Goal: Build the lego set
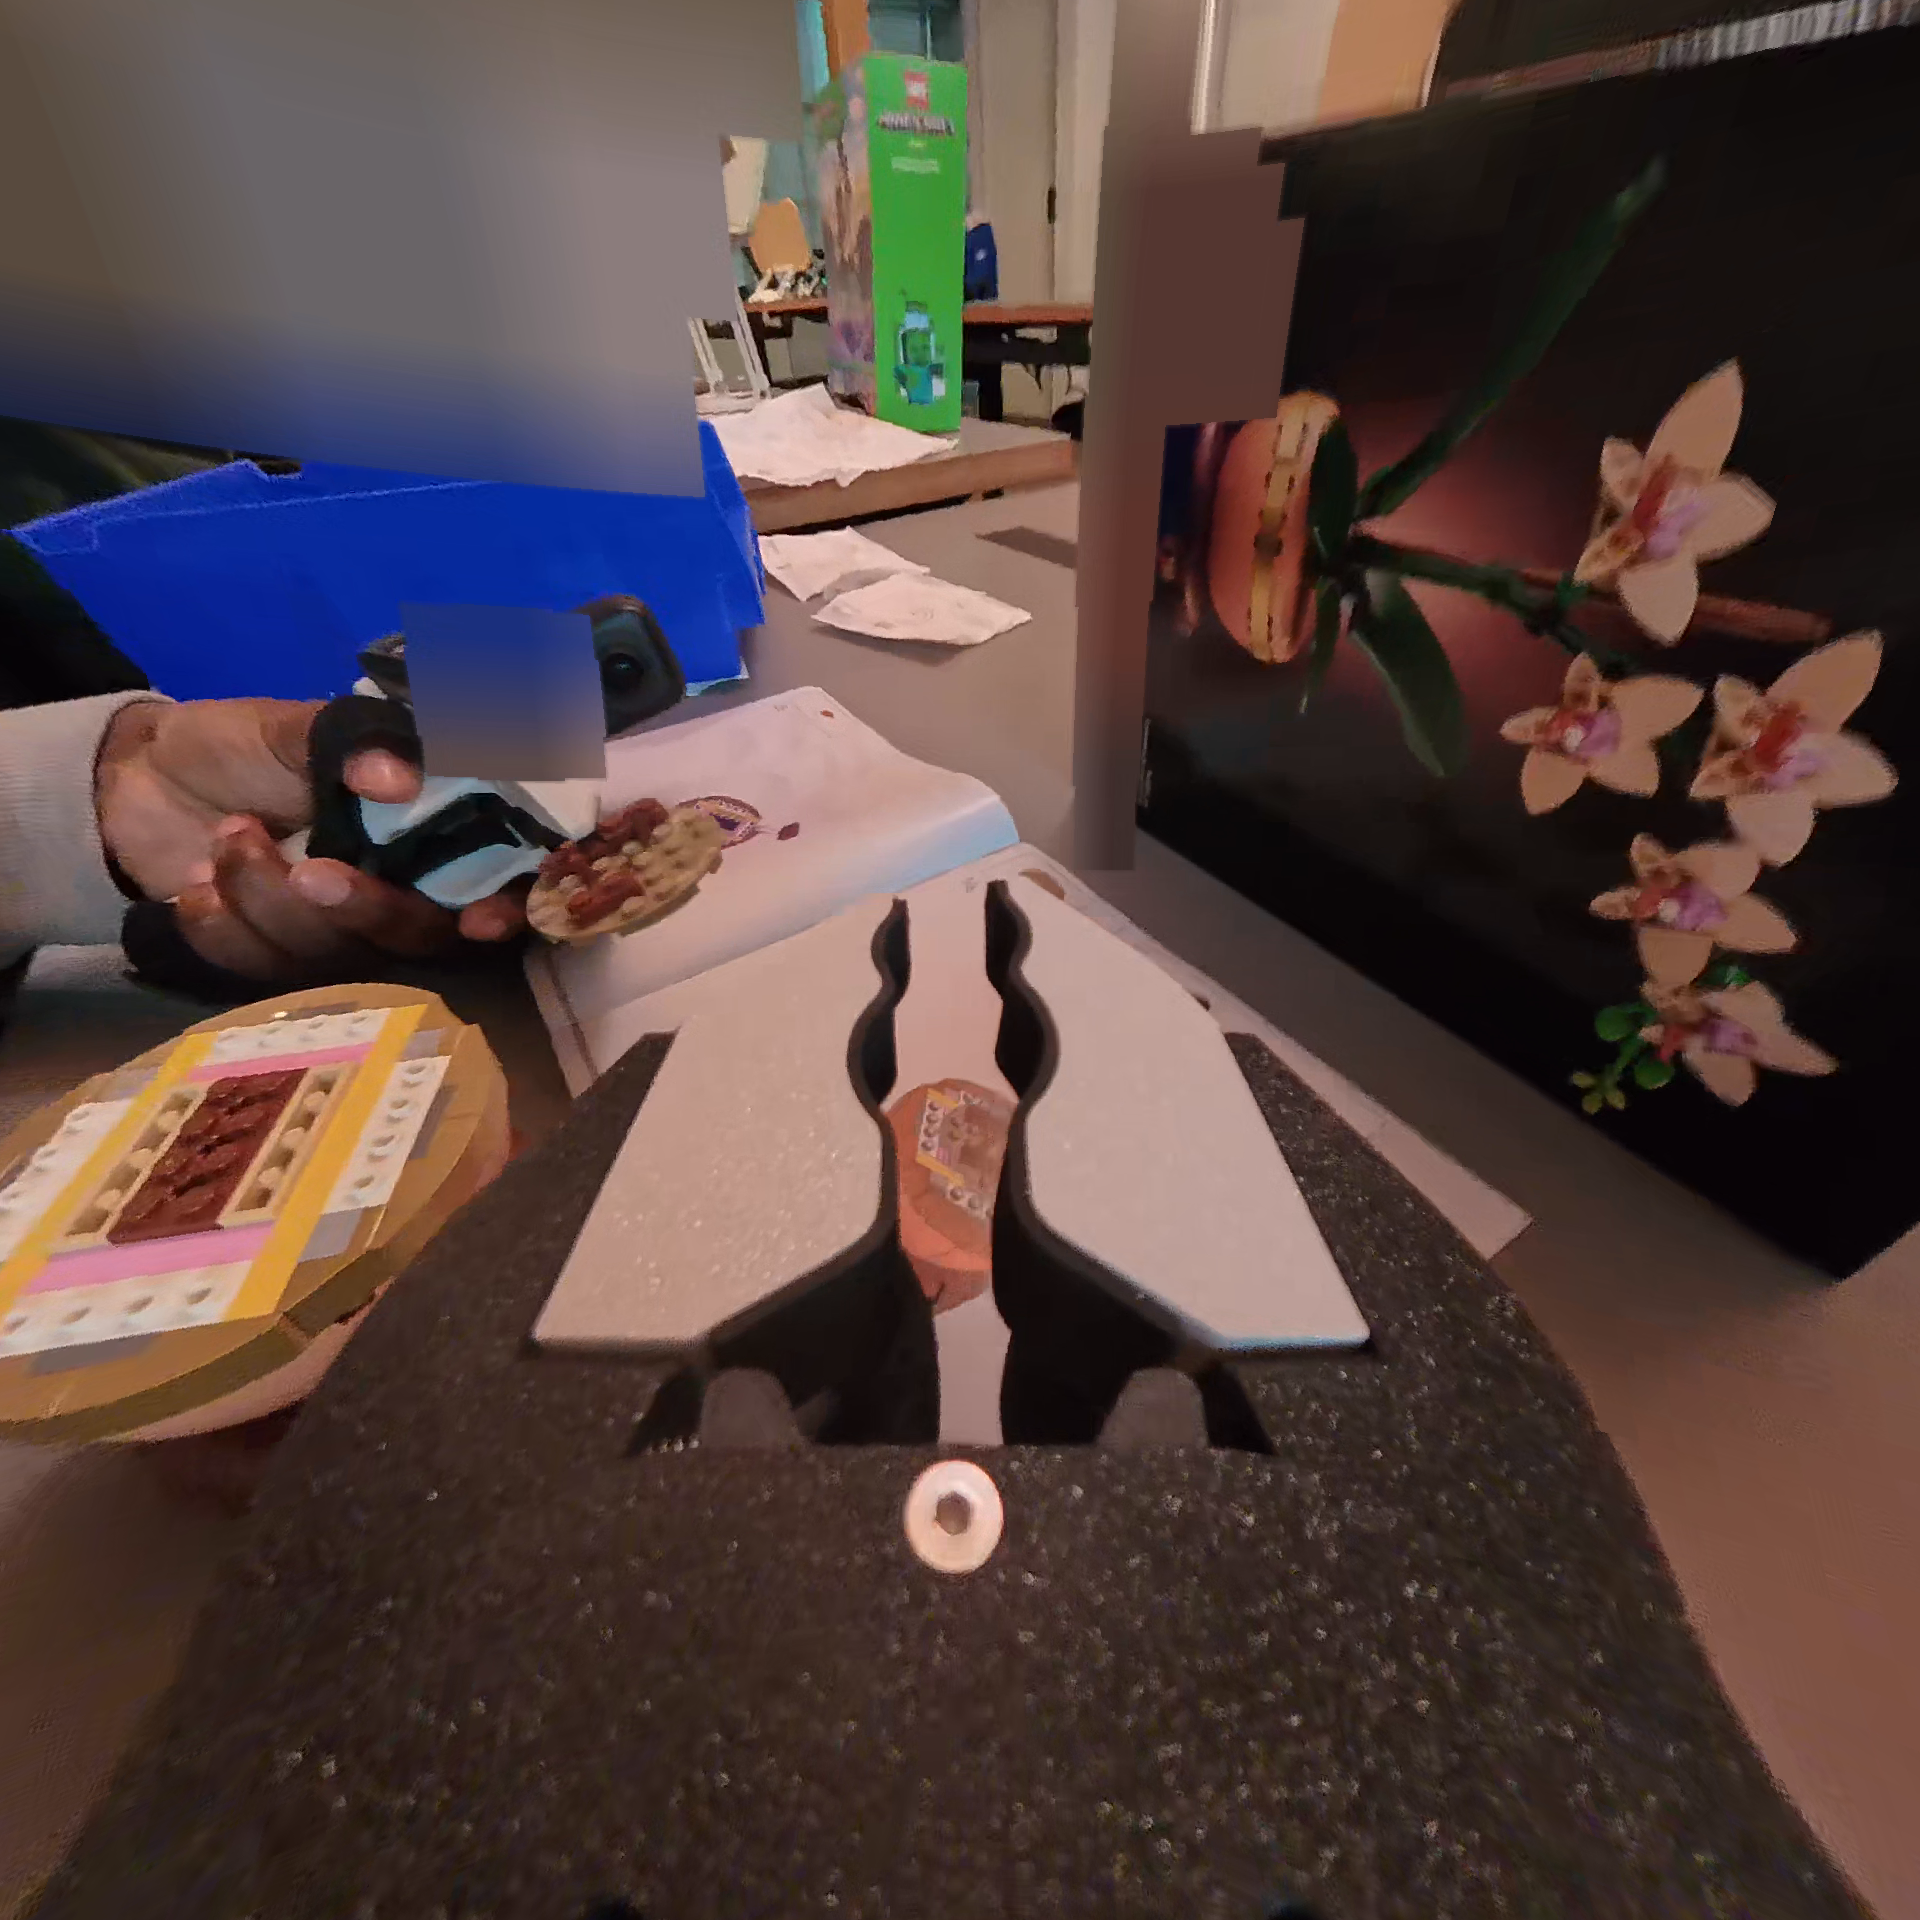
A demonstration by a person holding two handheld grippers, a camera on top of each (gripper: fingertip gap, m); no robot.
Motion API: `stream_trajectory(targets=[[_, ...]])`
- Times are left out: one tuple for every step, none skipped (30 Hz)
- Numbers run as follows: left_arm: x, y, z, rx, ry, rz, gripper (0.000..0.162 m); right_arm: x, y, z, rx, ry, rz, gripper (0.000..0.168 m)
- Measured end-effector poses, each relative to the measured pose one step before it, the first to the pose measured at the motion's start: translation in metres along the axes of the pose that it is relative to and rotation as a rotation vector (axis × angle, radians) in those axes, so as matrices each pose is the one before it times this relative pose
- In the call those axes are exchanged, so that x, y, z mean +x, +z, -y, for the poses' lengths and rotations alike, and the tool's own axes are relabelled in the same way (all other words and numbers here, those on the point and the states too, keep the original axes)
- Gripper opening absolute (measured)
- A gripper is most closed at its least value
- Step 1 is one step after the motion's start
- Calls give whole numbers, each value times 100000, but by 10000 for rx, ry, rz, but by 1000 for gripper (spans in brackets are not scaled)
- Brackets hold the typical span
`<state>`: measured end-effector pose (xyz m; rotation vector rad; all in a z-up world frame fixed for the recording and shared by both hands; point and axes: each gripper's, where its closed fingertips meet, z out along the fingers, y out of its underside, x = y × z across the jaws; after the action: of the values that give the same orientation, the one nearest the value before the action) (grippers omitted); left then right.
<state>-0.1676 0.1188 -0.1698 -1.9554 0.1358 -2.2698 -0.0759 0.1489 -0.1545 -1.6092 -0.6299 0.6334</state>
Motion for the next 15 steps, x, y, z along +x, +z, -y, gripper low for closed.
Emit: stream_trajectory(targets=[[11,-11,-12,-3,6,-2,7,-137,-131,605,168,-419,-61,18],[14,-11,-13,-5,19,-4,7,-51,-114,625,152,-461,-144,22],[10,1,-11,-3,12,2,7,-29,-84,489,102,-408,-131,26],[-4,16,-18,-5,5,0,7,21,-39,234,35,-256,-137,28],[2,6,-8,-6,5,-6,7,102,11,-86,-21,-104,-158,31],[17,2,2,0,7,-9,7,75,24,-446,-87,21,-97,32],[15,-6,7,5,5,-13,7,56,61,-783,-148,139,-60,32],[20,-4,12,8,-2,-13,7,72,64,-849,-158,190,-50,31],[8,-22,17,13,-3,-9,7,-44,-24,39,-7,19,27,28],[7,-11,17,12,3,-5,7,23,-37,232,115,-172,-33,27],[-2,-4,1,7,5,9,7,63,-32,276,87,-185,-90,26],[-21,-2,-4,-3,4,14,7,-215,-3,344,50,-128,109,25],[-6,21,-19,-14,0,9,7,-312,18,342,-8,-52,176,25],[4,5,-10,-9,6,0,7,-207,36,203,-56,-51,97,25],[-1,-8,-5,5,0,-4,7,-86,26,3,-99,-96,9,25]])
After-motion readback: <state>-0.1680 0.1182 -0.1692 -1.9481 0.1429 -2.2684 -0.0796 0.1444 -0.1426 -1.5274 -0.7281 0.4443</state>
